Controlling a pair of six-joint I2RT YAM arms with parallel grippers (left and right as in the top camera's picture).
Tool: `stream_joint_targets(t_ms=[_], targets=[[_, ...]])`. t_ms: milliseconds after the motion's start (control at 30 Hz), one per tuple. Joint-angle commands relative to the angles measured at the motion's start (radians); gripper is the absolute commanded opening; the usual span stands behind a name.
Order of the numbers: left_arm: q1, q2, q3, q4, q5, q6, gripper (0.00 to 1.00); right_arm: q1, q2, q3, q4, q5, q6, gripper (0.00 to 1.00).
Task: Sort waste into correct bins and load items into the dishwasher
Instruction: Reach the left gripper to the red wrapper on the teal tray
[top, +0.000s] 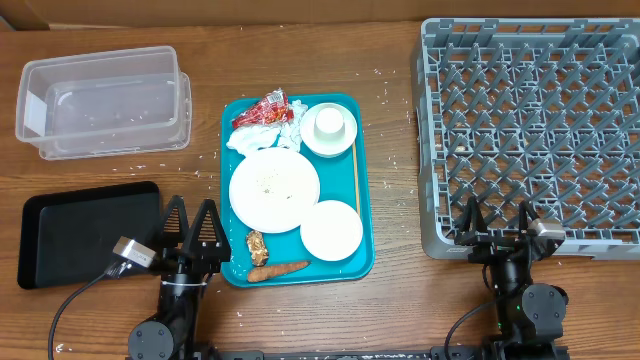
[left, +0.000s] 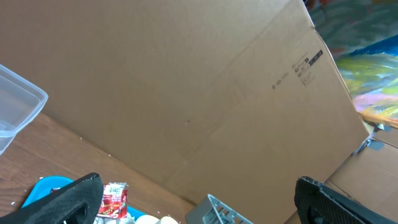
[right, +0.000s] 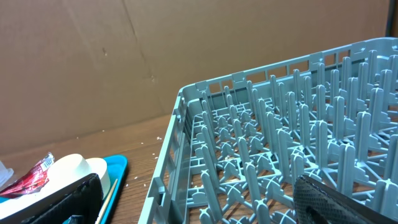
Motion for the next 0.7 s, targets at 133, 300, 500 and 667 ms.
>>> stream_joint_targets(t_ms=[133,300,500,667], targets=[[0.004,0.111,0.148,-0.059,0.038,0.124,1.00,0.005,-0.012,-0.011,0.005,-0.005,-0.008,1.00],[0.004,0.365,0.370,-0.205,0.145,0.277,1.00,0.005,-0.012,-0.011,0.005,-0.005,-0.008,1.00],[0.004,0.758,0.713,-0.370,0.257,0.343,1.00,0.005,-0.012,-0.011,0.005,-0.005,-0.008,1.00],[0.005,0.984,0.846,-0.370,0.434,0.295,1.00,0.005,-0.012,-0.011,0.005,-0.005,-0.008,1.00]])
